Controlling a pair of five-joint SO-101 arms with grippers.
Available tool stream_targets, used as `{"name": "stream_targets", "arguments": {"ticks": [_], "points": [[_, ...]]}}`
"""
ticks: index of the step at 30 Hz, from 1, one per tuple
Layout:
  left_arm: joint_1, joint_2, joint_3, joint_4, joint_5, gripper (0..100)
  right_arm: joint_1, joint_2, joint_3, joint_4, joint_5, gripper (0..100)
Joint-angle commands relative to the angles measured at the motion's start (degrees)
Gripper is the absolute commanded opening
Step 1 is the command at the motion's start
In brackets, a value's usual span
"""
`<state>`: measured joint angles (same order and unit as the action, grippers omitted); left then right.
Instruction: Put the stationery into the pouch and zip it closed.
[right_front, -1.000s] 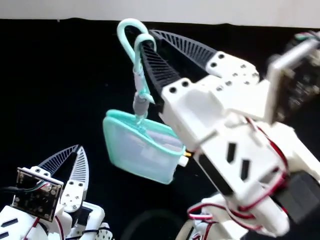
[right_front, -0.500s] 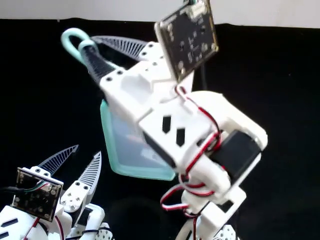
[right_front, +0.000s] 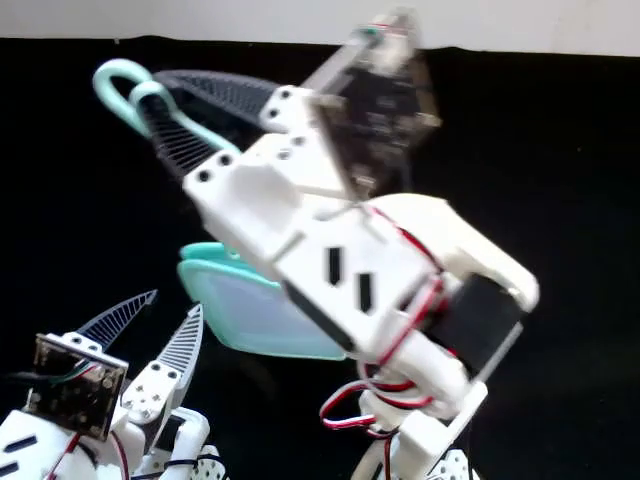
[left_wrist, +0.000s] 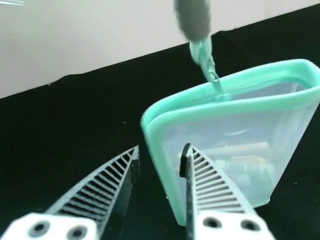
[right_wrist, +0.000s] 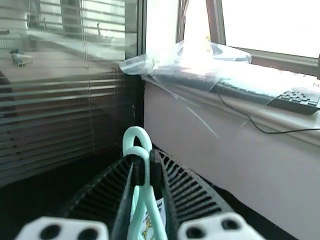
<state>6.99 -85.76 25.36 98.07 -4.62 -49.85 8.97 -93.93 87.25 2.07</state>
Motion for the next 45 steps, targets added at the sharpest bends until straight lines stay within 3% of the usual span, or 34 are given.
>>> {"name": "stream_targets", "arguments": {"ticks": [1,7,15,21,28,35,45], "points": [[-0.7,0.1,3.7,-1.4,-0.6,16,2.4,-0.6,-4.8,-1.6,0.8,0.7],[-0.7,0.1,9.5,-7.3,-0.6,15,3.8,-0.6,-6.0,-1.4,0.8,0.7],[-0.7,0.4,14.3,-15.8,-0.7,1,5.1,-0.6,-6.5,-0.5,0.7,0.7],[-0.9,0.7,20.4,-26.5,-0.7,1,5.1,-0.8,-6.5,0.3,0.7,0.7],[-9.3,0.7,29.8,-38.5,-0.6,1,5.1,-6.7,-6.5,2.3,0.7,0.7],[-9.0,0.7,32.2,-42.3,-0.3,1,5.1,-7.4,-6.0,2.3,0.4,0.7],[-2.9,0.7,32.3,-44.1,-0.2,1,1.5,-3.7,-6.4,2.2,0.4,0.7]]}}
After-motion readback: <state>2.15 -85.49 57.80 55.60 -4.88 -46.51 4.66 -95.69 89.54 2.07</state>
